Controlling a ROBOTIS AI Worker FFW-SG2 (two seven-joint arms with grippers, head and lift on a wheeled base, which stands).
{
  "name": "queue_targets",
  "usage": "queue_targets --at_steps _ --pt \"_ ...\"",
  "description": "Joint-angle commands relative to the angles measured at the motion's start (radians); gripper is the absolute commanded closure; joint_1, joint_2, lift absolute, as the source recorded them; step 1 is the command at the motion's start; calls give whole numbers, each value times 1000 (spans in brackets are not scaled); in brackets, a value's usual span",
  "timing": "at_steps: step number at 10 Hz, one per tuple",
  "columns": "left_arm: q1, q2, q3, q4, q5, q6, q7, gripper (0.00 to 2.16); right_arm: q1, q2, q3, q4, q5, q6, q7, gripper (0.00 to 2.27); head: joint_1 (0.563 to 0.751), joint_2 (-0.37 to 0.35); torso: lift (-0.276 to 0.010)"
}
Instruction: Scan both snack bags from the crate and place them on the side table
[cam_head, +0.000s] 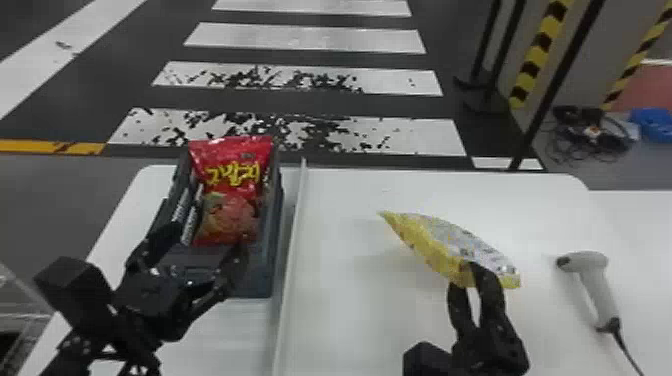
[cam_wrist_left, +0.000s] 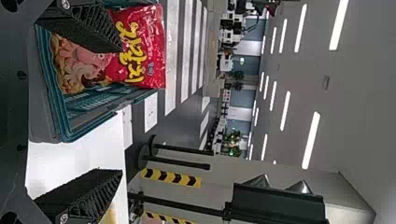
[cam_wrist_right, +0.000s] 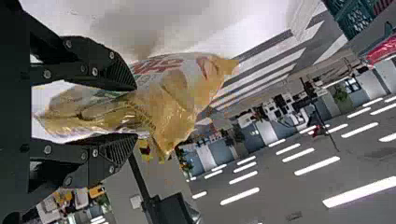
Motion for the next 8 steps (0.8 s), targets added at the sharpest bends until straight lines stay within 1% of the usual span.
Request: queue_targets --at_steps 1,2,3,4,5,6,7,8 --pt "-1 0 0 3 0 -3 0 76 7 -2 3 -34 -8 44 61 26 695 -10 -95" --pt "-1 1 0 9 0 -15 -2 76 17 -2 3 -37 -21 22 94 39 695 -10 -95" --pt "-3 1 2 16 0 -22 -4 76 33 -6 -8 -73 -95 -5 132 39 695 -2 -95" --pt "-3 0 3 20 0 -31 -5 76 46 -6 -34 -129 -169 19 207 39 695 6 -95" --pt "-3 0 3 23 0 -37 -8 76 47 -6 -62 -178 -219 99 287 39 695 23 -95" --pt "-3 0 3 25 0 -46 -8 76 43 -6 -114 -216 -293 145 368 39 695 27 -95" --pt "-3 0 3 25 0 -46 -8 76 29 -5 -175 -230 -373 176 445 39 695 14 -95" --pt "-3 0 3 26 0 -46 -8 76 -5 8 -241 -221 -448 179 497 39 695 7 -95"
